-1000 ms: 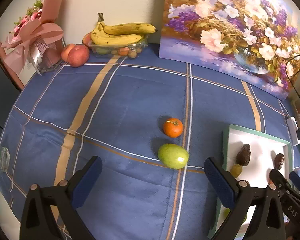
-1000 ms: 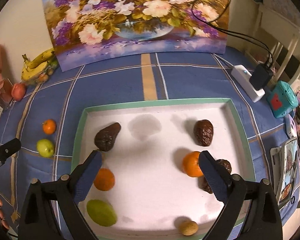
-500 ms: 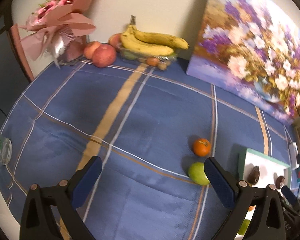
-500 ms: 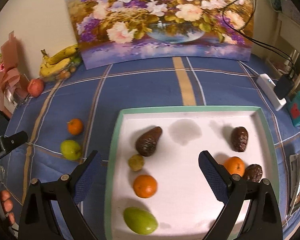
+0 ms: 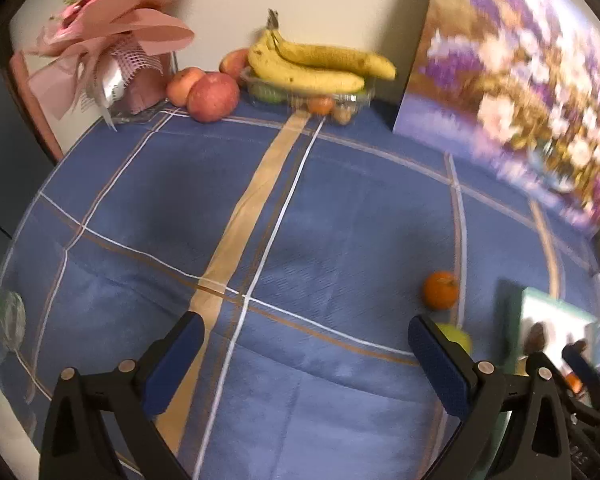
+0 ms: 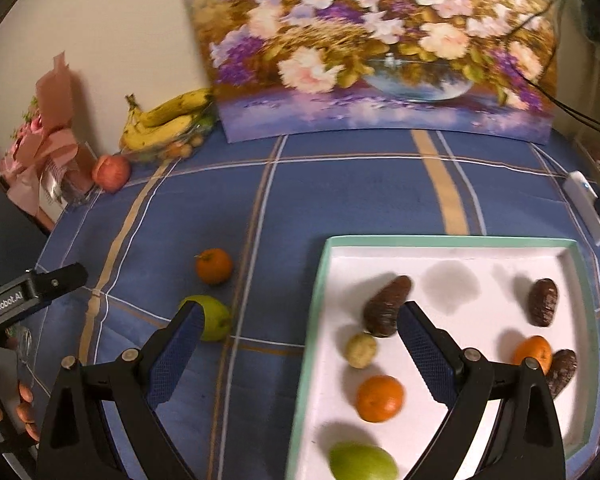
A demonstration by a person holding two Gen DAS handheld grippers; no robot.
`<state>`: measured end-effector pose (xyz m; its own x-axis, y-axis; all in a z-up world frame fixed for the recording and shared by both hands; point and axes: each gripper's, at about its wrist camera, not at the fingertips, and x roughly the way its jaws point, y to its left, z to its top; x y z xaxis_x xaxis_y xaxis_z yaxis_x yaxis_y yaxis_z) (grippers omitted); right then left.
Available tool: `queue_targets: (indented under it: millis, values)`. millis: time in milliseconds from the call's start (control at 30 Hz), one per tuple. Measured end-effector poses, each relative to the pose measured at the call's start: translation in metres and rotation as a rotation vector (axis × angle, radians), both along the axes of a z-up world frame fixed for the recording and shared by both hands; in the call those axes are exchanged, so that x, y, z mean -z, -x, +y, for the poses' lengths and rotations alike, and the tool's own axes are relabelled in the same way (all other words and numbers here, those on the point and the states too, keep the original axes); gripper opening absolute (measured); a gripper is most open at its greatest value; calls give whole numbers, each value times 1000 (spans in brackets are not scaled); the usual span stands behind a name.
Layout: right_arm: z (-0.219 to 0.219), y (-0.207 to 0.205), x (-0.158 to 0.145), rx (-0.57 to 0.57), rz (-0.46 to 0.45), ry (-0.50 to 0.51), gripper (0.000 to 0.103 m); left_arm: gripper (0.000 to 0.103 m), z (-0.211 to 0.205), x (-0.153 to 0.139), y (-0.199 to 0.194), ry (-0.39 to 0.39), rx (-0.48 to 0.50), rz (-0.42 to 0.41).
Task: Organize fruits
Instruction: 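Move both open tools back toward the row of fruits, then grasp the green mango with the right tool and lift it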
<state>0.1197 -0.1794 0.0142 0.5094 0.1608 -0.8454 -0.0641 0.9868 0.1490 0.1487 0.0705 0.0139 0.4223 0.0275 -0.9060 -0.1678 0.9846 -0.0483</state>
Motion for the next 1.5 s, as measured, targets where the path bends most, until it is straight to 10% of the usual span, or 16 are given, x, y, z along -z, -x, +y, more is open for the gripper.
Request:
queue_targets:
  millis: [1500]
  values:
    - [89,-30,65,-210,120,-2,51,103,37,47,-30,59,-93,123]
